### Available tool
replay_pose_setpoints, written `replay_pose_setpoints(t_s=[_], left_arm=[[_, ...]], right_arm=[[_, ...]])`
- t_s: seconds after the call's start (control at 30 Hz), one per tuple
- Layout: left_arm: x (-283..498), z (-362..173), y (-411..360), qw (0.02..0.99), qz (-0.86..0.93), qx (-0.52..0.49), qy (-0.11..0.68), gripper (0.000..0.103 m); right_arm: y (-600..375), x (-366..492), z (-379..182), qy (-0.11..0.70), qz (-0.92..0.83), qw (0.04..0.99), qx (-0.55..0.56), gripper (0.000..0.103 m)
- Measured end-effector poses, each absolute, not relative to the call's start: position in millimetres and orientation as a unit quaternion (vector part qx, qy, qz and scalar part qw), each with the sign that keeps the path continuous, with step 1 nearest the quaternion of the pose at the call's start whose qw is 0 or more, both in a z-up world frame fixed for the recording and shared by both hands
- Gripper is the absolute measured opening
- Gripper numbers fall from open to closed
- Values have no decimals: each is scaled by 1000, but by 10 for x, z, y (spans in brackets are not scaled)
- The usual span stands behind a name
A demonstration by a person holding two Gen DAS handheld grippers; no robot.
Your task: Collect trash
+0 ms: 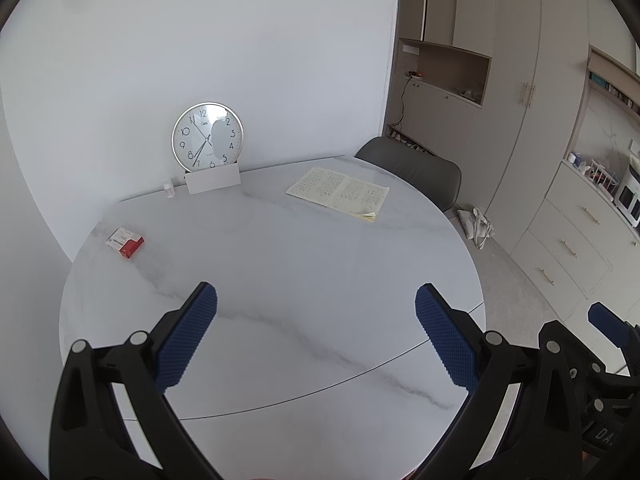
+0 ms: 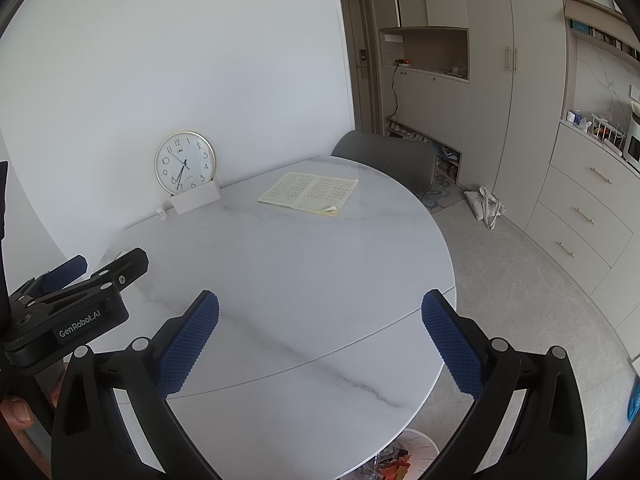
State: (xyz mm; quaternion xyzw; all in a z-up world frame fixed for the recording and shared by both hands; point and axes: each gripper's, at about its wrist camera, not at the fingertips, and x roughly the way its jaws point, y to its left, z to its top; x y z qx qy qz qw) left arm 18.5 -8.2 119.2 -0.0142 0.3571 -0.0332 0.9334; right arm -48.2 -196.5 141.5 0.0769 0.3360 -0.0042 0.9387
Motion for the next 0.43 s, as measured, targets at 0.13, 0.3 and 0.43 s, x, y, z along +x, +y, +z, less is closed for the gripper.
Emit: replay_pose_setpoints(t_s=[0.13,0.3,0.43], left_arm=[[212,1162,-58,931,-32,-18,363,95],[229,1143,-43,926,-40,-25,375,95],[213,1154,-61,927,-42,-15,372,95]], right_arm=[[-1962,-486,1409,338,-4,938,76,101],[-1960,-486,1406,337,-4,938,76,101],[-1966,-492,1388,338,-3,938,75,101]])
